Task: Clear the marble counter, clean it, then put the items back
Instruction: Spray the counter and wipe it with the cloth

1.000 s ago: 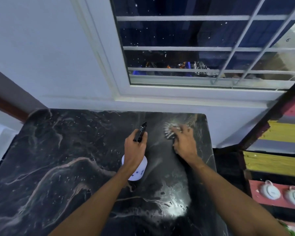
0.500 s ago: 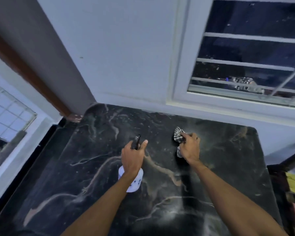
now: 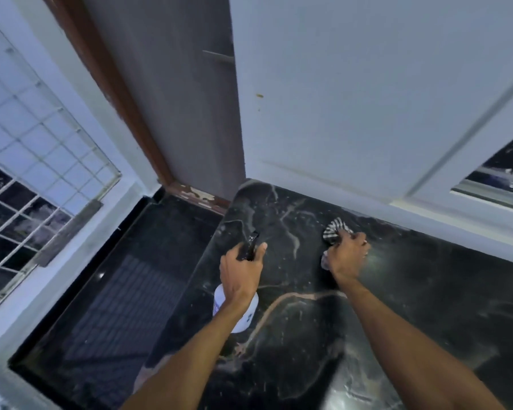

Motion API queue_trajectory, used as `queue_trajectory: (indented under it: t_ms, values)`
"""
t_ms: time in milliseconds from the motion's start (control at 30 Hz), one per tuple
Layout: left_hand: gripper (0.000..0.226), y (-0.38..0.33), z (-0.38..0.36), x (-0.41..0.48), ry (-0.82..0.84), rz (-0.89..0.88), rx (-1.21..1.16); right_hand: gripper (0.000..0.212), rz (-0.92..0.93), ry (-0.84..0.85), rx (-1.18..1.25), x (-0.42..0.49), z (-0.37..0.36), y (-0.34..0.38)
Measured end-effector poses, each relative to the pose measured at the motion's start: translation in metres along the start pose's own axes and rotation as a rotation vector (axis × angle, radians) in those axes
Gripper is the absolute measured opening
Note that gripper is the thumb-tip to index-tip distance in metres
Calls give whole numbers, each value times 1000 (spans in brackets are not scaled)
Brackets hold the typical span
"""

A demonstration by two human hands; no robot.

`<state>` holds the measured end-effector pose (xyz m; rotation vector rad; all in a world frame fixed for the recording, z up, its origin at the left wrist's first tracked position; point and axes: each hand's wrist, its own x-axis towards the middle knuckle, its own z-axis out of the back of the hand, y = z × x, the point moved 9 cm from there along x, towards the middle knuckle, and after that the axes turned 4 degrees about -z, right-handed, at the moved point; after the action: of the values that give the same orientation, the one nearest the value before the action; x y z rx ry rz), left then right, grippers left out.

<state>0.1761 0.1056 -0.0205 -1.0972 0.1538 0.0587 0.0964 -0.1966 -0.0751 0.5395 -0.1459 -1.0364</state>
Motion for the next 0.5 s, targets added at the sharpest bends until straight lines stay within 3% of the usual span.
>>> queue_trajectory:
  t_ms: [133,167,267,333,433,500]
  values:
    - [25,-7,13,23,-7,-11,-70,49,478,150,-117,-24,-49,72]
    - [21,-8,15,29,-5,-11,-98,48,468,153,-87,-12,-49,78]
    - [21,-10,25,46,-18,-28,-148,50,134,52,2,28,-47,83]
    - [22,-12,30,57,-25,-43,-144,57,285,106,-82,10,-72,129]
    - [26,-15,37,70,-48,-80,-120,55,743,262,-155,-33,-117,188]
    - [28,-10,43,78,-58,-89,-128,51,622,243,-99,-2,-122,201]
